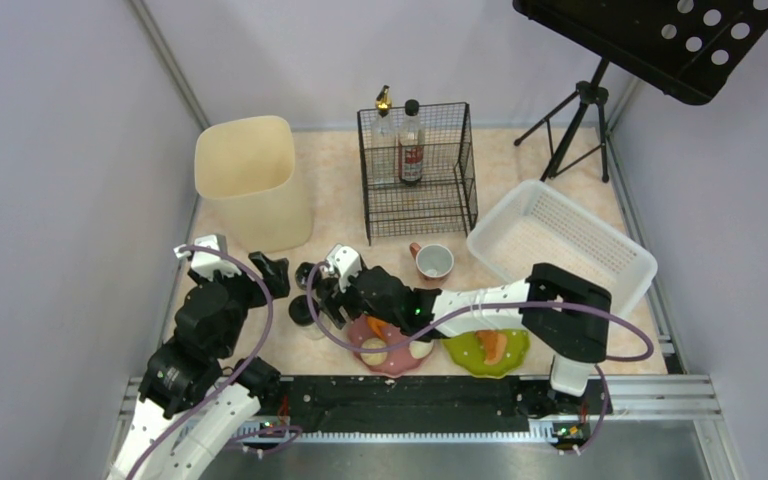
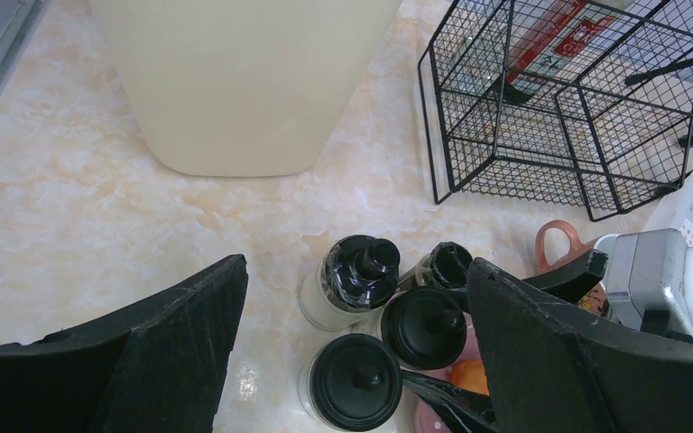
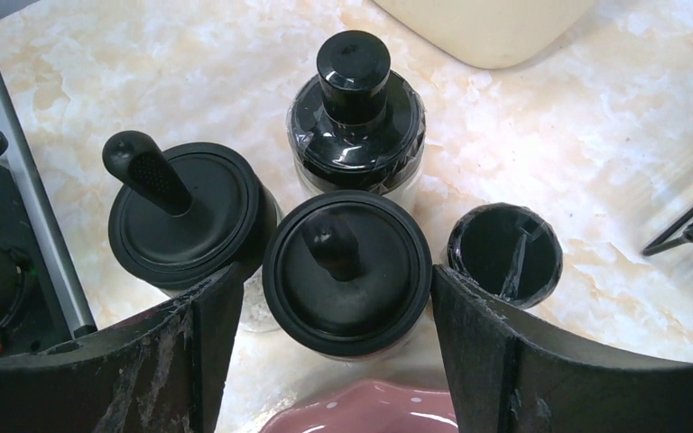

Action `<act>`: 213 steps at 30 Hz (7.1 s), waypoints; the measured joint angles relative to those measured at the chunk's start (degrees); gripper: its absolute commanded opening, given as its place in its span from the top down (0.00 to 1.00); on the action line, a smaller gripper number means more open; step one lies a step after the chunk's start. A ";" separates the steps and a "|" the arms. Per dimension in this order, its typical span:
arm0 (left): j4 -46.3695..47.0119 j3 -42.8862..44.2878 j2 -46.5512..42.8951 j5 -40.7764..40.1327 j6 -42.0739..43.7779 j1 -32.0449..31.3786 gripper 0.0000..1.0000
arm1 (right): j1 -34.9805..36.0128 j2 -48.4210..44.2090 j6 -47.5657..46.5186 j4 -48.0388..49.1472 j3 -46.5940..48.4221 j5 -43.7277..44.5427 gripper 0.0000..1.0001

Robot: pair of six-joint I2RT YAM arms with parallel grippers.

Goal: Clear the kitchen counter

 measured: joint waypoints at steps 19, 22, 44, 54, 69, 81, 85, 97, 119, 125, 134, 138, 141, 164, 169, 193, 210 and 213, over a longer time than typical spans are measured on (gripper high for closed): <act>0.00 -0.02 -0.33 0.02 0.00 0.00 0.05 | -0.33 3.34 -0.13 1.95 1.05 0.33 0.35; -0.02 -0.02 -0.33 0.02 0.00 0.00 0.05 | -0.52 3.98 -0.13 1.97 1.75 0.22 0.44; -0.02 -0.04 -0.31 0.28 0.07 0.00 0.04 | -0.46 -1.38 -0.09 1.29 -1.44 -0.31 0.85; -0.02 -0.04 -0.31 0.26 0.07 0.00 0.04 | 0.04 -11.93 -0.39 0.28 -2.56 -0.17 0.84; -0.02 -0.07 -0.15 0.44 0.09 0.00 0.04 | -3.34 -22.32 -12.02 -12.48 12.33 9.51 0.86; -0.02 -0.15 0.09 0.48 0.09 0.00 0.04 | -17.38 -18.21 -11.58 -13.14 17.81 14.38 0.88; -0.02 -0.15 0.09 0.66 0.20 0.00 0.04 | -20.31 -15.15 -10.45 -11.82 18.80 14.47 0.89; -0.02 -0.20 0.09 1.33 0.24 0.00 0.04 | -25.53 -5.18 -6.23 -9.73 22.60 13.62 0.90; 0.00 -0.48 0.07 2.38 0.44 0.00 0.04 | -27.61 7.63 -2.58 -7.17 26.16 11.23 0.91; 0.00 -0.48 0.07 2.40 0.44 0.00 0.05 | -27.96 9.55 -1.42 -7.34 26.16 11.13 0.91; 0.00 -0.48 0.07 2.38 0.44 0.00 0.05 | -28.09 12.96 1.38 -8.02 26.36 11.26 0.86; 0.00 -0.48 0.07 2.40 0.44 0.00 0.05 | -28.20 13.49 2.40 -9.01 27.30 11.28 0.75; 0.00 -0.48 0.07 2.40 0.44 0.00 0.05 | -28.28 13.79 2.86 -9.94 27.98 11.28 0.62; 0.00 -0.48 0.07 2.38 0.44 0.00 0.04 | -28.30 12.87 4.13 -14.08 29.09 10.95 0.30; 0.00 -0.48 0.09 2.34 0.44 0.00 0.04 | -28.28 9.29 4.33 -15.02 29.07 10.67 0.25; -0.04 -0.48 -0.07 0.26 0.35 0.00 0.05 | -13.81 -16.46 -2.23 -14.19 12.66 -1.84 0.25; -0.48 -0.48 -2.34 -3.23 -0.09 0.00 0.04 | -1.33 -16.92 -10.36 -0.57 -9.29 -22.56 0.17; -0.46 -0.48 -2.34 -3.23 -0.09 0.00 0.04 | -0.31 -13.66 -10.67 3.74 -9.29 -22.64 0.15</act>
